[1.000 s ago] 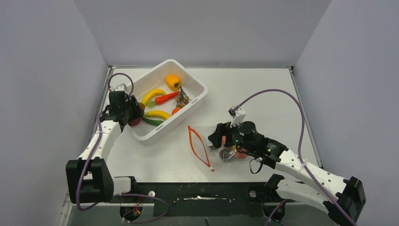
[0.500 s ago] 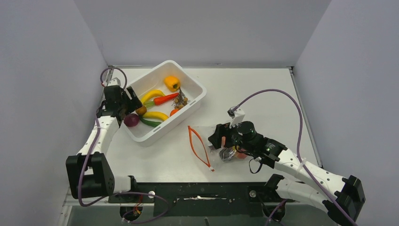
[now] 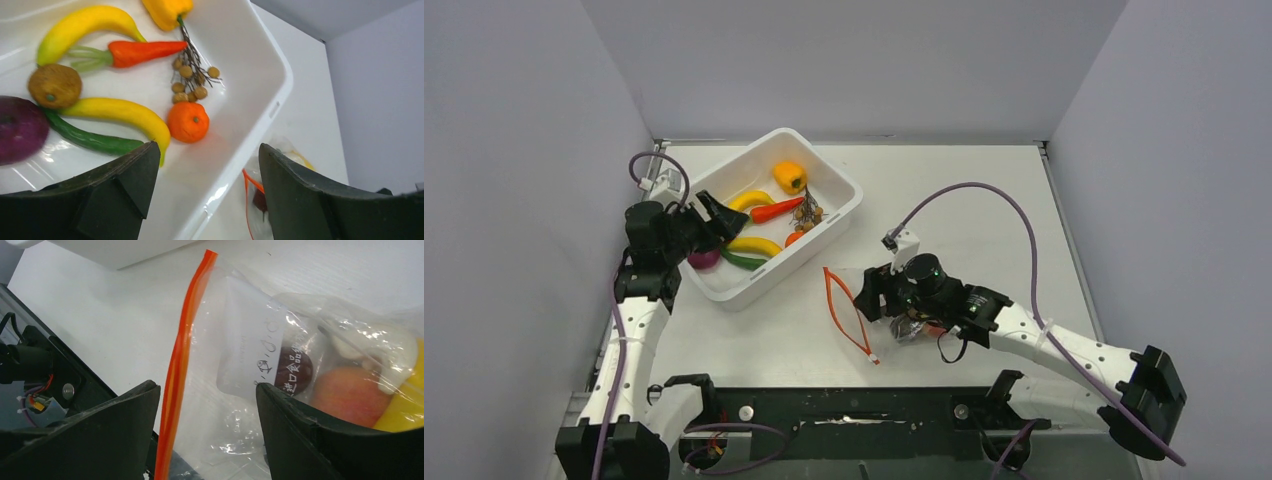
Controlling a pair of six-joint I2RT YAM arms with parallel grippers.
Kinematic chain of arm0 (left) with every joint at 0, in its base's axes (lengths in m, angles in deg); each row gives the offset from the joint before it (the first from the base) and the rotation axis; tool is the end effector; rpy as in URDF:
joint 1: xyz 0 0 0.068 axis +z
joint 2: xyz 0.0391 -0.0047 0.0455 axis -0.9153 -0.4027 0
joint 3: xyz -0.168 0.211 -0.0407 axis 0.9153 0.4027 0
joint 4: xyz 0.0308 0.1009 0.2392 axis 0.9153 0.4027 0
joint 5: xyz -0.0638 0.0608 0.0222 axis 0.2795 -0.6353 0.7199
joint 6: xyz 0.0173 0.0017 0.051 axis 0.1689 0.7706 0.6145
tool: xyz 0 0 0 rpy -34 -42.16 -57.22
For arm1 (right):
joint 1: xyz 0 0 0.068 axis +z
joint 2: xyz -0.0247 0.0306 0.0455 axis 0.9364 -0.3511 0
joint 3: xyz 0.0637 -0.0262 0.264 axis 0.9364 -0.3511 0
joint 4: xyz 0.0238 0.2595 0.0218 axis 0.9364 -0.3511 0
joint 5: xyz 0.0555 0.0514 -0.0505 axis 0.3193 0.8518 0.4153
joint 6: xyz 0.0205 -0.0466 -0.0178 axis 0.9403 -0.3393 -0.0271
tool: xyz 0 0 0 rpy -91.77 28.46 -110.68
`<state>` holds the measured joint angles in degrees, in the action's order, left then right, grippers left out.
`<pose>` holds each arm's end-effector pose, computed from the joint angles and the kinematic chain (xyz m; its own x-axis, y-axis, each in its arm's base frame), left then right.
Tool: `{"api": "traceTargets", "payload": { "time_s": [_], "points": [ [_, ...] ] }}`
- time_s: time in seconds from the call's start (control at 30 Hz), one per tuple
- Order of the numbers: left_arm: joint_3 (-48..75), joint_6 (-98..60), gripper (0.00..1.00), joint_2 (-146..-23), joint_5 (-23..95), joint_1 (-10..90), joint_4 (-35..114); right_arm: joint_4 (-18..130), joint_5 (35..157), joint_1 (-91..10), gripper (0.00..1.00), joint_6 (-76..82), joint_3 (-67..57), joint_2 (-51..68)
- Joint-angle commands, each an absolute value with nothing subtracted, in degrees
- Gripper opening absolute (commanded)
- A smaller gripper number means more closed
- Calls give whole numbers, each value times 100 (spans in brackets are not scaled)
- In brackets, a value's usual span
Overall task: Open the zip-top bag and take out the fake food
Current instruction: Place the fake fruit in the bin, then pick up the fake fruit from the zipper food storage bag.
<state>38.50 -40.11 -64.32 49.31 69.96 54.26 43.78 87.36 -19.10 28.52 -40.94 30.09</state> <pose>0.2216 0.0012 0.3174 -0.4541 -0.5308 -0.7156 0.0457 0.7883 -0.6137 0.1467 0.1760 0.2560 -0.6978 -0.0015 -0.7162 -0.4583 0.7694 0.4449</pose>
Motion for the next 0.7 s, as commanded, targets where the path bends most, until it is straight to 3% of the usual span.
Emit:
{"api": "traceTargets", "payload": {
  "time_s": [0.0, 0.23, 0.67],
  "points": [
    [3901, -4262, 71, -6095, 5818, 6743, 5490, 4282, 7793, -1359, 71, 2567, -3371, 2760],
    [3907, -4175, 69, -5604, 5277, 6370, 5967, 3798, 6356, -595, 60, 2515, -2750, 2173],
    [3987, -4328, 66, -5364, 5144, 6163, 6082, 3744, 6442, -347, 47, 2574, -2529, 1573]
  ]
}}
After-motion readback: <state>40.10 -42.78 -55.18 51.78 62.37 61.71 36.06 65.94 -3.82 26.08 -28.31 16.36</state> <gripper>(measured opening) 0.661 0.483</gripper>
